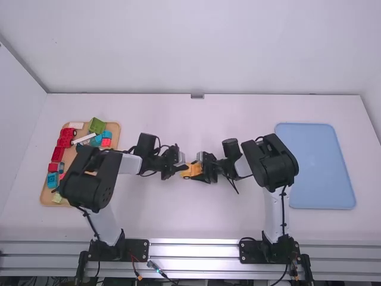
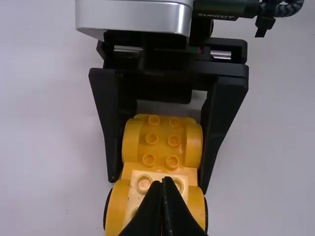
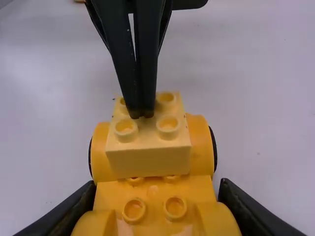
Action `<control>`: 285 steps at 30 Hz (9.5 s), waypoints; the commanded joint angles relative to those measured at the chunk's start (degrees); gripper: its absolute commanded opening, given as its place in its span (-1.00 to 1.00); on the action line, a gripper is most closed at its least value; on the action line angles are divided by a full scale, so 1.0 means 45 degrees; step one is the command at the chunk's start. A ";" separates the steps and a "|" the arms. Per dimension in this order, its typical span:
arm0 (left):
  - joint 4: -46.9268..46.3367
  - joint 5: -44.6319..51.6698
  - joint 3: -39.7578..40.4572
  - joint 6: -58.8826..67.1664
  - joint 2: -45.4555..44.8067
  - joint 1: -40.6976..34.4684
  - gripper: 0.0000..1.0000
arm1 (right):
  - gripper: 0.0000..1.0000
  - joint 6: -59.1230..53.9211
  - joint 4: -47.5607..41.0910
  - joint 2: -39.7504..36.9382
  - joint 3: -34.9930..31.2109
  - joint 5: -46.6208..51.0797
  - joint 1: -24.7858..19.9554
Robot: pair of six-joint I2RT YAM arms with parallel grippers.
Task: Assemble lego blocks to make yellow taxi
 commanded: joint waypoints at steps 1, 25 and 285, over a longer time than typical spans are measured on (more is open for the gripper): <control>-0.0170 -0.0257 -0.0097 -0.0087 0.0520 -0.0423 -0.96 | 0.06 0.0379 -0.0223 0.0321 -0.0146 0.0568 -0.0058; -0.1724 -0.3580 -0.0374 -0.0005 0.0704 -0.0840 -0.96 | 0.06 0.0379 -0.0204 0.0321 -0.0136 0.0578 -0.0063; -1.3668 -1.4970 0.9044 -1.8272 0.1943 0.8514 0.80 | 0.98 0.0092 -0.7587 -0.9000 -0.1472 0.9670 -0.0073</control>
